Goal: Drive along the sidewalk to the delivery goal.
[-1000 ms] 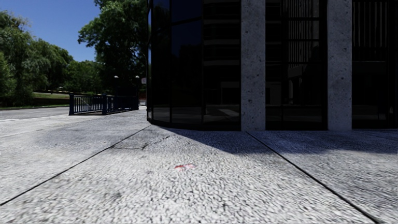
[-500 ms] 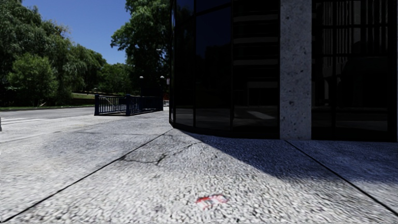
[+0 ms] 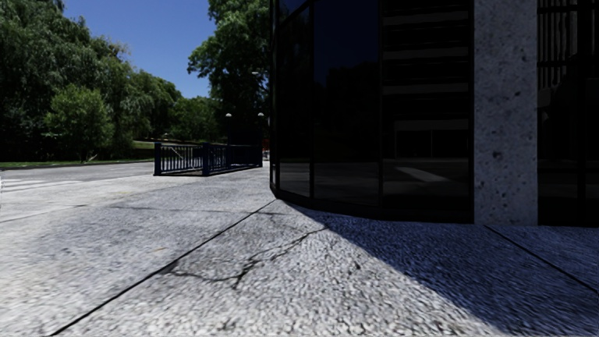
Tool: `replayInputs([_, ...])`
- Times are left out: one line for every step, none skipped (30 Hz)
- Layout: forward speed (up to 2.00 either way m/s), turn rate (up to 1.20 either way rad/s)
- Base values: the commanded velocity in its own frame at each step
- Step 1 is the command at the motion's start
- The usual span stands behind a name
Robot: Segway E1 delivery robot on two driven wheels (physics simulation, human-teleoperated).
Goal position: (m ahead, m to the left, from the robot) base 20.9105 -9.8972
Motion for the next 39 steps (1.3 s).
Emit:
replayInputs([1.49,0.40])
replayInputs([1.49,0.40])
replayInputs([1.49,0.40])
replayInputs([1.49,0.40])
replayInputs([1.49,0.40])
replayInputs([1.49,0.40])
replayInputs([1.49,0.40])
replayInputs([1.49,0.40])
replayInputs([1.49,0.40])
replayInputs([1.49,0.40])
replayInputs([1.49,0.40])
replayInputs([1.49,0.40])
replayInputs([1.49,0.40])
replayInputs([1.49,0.40])
replayInputs([1.49,0.40])
replayInputs([1.49,0.40])
replayInputs([1.49,0.40])
replayInputs([1.49,0.40])
replayInputs([1.49,0.40])
replayInputs([1.49,0.40])
replayInputs([1.49,0.40])
replayInputs([1.49,0.40])
replayInputs([1.49,0.40])
replayInputs([1.49,0.40])
replayInputs([1.49,0.40])
replayInputs([1.49,0.40])
replayInputs([1.49,0.40])
replayInputs([1.49,0.40])
replayInputs([1.49,0.40])
replayInputs([1.49,0.40])
replayInputs([1.49,0.40])
replayInputs([1.49,0.40])
replayInputs([1.50,0.00])
replayInputs([1.50,0.00])
replayInputs([1.52,0.00])
replayInputs([2.00,0.00])
replayInputs([2.00,0.00])
replayInputs([2.00,0.00])
replayInputs([2.00,0.00])
